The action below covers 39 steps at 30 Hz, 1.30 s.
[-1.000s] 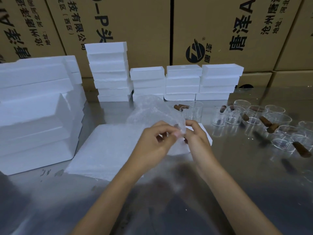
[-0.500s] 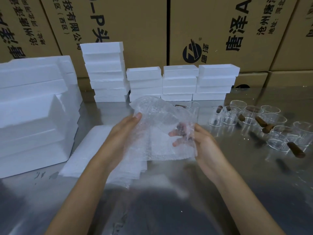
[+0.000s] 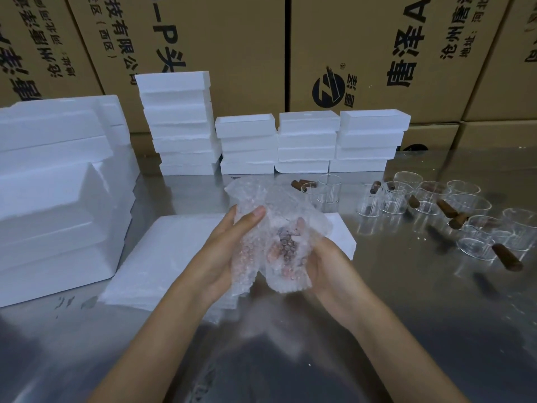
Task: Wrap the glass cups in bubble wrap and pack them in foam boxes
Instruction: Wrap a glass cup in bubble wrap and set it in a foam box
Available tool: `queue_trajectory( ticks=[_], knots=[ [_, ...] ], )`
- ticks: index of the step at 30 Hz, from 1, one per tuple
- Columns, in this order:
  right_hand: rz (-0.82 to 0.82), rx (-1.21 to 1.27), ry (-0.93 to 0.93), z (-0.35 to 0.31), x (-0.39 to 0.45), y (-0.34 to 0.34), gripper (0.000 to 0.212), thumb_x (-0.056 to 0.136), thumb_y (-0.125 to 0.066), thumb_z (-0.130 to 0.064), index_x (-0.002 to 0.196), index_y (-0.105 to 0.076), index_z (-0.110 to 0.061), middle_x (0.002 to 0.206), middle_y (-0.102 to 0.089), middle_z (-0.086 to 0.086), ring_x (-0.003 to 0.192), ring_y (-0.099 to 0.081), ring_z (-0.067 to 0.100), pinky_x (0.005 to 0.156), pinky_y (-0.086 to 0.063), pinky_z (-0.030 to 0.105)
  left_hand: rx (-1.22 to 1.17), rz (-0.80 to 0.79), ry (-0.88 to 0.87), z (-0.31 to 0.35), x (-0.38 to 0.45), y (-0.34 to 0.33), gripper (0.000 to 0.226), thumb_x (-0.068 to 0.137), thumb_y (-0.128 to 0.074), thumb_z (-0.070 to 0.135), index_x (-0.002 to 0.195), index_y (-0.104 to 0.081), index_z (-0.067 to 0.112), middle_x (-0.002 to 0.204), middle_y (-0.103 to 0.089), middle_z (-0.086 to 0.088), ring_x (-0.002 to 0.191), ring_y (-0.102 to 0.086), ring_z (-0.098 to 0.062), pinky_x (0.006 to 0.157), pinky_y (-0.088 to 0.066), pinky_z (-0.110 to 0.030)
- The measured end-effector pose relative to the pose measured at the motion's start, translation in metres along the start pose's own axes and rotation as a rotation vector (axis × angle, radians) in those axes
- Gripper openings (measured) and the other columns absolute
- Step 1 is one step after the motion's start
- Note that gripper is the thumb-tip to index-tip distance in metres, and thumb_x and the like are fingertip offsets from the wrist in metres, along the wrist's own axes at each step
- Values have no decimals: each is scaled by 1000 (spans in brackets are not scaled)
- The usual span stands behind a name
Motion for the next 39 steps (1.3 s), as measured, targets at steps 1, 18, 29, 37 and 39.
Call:
queue_trajectory(
  ticks=[1, 18, 29, 37, 39],
  knots=[
    [-21, -43, 10, 1, 0, -1, 35, 104, -43, -17, 129, -61, 1, 127, -68, 12, 125, -60, 29, 115, -37, 52, 24, -1, -15, 0, 1, 1, 104, 60, -90, 56, 148, -37, 43, 145, -54, 9, 136, -48, -19, 114, -36, -47],
    [96, -440, 199, -20, -5, 0, 22, 104, -49, -33, 104, -69, -39, 83, -74, 7, 74, -70, 25, 69, -59, 35, -254, -27, -22, 6, -3, -7, 58, 85, -74, 25, 136, -55, 4, 130, -63, -20, 118, -63, -35, 87, -56, -42],
    [22, -434, -115, -2, -7, 8, 59, 71, -77, -45, 124, -57, -27, 90, -73, -9, 74, -66, 13, 68, -51, 30, -447, -29, -96, 24, -3, 8, 39, 89, -69, 29, 123, -70, 10, 132, -64, -16, 120, -63, -31, 102, -50, -44],
    [330, -58, 103, -22, -4, 32, 13, 92, -67, -25, 93, -78, -16, 91, -78, 4, 84, -74, 20, 76, -56, 31, -236, -234, -54, 3, -3, -30, 41, 84, -70, 17, 124, -68, 6, 132, -62, -20, 125, -57, -37, 109, -43, -50],
    [395, 42, 139, -29, -6, 46, 13, 93, -65, -17, 88, -74, -10, 80, -75, 6, 70, -71, 17, 65, -54, 24, -87, -201, -51, -3, -4, -31, 66, 74, -77, 15, 134, -55, -1, 133, -60, -23, 125, -56, -40, 107, -46, -47]
  ],
)
Point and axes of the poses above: each hand's wrist, its own x-axis towards the middle knuckle, its own y-axis out of the back of the hand, z = x × y, the point moved 9 cm from there along x, towards the middle knuckle
